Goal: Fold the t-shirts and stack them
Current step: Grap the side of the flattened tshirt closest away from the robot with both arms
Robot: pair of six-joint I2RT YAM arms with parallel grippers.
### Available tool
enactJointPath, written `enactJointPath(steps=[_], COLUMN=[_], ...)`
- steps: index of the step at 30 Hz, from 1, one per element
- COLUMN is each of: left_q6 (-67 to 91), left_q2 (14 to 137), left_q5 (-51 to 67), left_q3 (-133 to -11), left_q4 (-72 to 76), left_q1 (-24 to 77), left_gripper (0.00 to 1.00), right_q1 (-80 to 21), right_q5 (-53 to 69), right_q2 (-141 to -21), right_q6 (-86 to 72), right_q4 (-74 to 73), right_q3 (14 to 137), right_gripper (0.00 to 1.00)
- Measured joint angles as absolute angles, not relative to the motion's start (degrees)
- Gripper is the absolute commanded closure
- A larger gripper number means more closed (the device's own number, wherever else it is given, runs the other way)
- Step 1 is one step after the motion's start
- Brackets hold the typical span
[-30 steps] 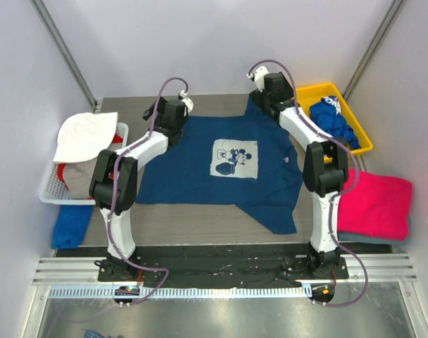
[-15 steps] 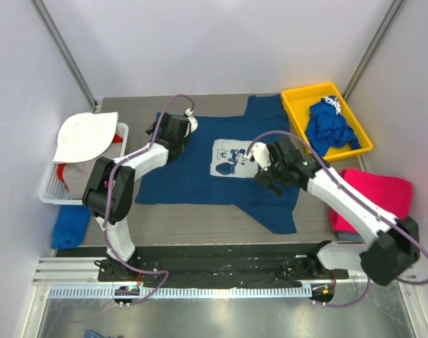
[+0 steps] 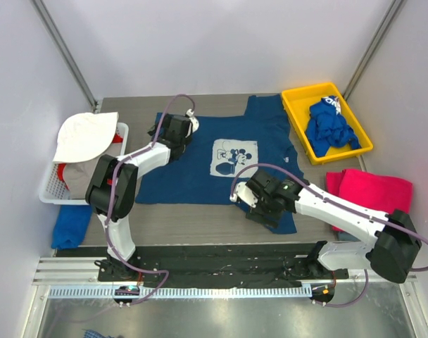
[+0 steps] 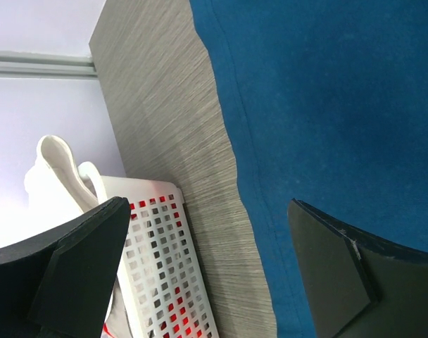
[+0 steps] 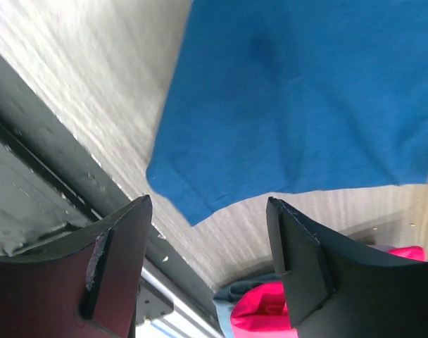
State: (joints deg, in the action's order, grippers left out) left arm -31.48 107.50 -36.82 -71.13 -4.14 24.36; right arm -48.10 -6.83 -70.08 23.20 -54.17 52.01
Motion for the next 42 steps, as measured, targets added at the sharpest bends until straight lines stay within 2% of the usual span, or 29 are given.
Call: enactJointPath(steps=[24, 34, 42], left_q6=[-32.0, -34.7, -38.7], left_q2=[110.0, 104.7, 91.1], left_q5=[-36.7, -36.1, -29.9], left_q3=[-70.5, -67.5, -54.7], left_q4=[-4.1, -4.0, -8.7], left_q1=[24.4, 24.3, 24.2], left_gripper=[0.01, 0.02, 0.05], right_q1=[-50.3, -51.2, -51.3], right_q5=[-4.6, -4.2, -4.3], right_q2=[-77.8, -79.5, -79.2], right_q6=[28.5, 30.0, 31.7], right_q4=[-52.4, -52.9, -54.3], right_q3=[48.1, 47.8, 46.7], right_gripper=[0.29, 0.34, 0.35])
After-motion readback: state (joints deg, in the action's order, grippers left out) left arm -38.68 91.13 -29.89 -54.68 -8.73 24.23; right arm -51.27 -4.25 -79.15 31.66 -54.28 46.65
